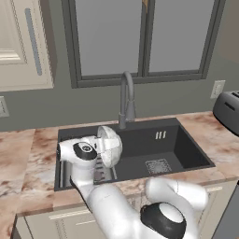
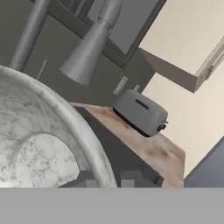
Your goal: Dump the eggplant and corn from the bowl so the bowl can be washed. Place the bowl in the sink after clearing the leftovers.
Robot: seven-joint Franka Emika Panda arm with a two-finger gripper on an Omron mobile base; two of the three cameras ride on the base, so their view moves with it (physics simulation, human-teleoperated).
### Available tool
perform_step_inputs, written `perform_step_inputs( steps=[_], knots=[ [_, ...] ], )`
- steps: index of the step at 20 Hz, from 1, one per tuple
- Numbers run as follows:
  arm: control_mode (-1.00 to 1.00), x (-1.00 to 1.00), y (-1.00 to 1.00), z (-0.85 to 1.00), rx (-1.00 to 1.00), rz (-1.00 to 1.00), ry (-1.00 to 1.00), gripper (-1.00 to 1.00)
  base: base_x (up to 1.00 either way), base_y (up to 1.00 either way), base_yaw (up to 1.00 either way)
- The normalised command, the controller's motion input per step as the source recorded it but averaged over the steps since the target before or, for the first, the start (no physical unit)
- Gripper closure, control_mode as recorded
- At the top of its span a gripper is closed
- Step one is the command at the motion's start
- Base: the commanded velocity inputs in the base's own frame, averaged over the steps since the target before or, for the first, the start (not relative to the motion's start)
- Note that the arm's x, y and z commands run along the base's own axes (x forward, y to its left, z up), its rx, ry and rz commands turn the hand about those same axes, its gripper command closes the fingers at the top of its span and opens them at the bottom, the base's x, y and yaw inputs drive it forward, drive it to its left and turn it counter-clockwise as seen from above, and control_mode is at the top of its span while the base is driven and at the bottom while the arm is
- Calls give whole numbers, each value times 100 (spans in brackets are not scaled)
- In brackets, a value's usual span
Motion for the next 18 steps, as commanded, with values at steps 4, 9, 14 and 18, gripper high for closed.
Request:
perform_step_inputs(
  steps=[4, 9, 14, 18],
  knots=[
    [-100, -46, -76, 32, 32, 0, -12, 100, 0, 0, 0],
    [-100, -40, -74, 40, 34, 0, -9, 100, 0, 0, 0],
    [-100, -52, -90, 46, 33, 0, -4, 100, 0, 0, 0],
    [-100, -76, -99, 49, 31, -1, 0, 100, 0, 0, 0]
  ],
)
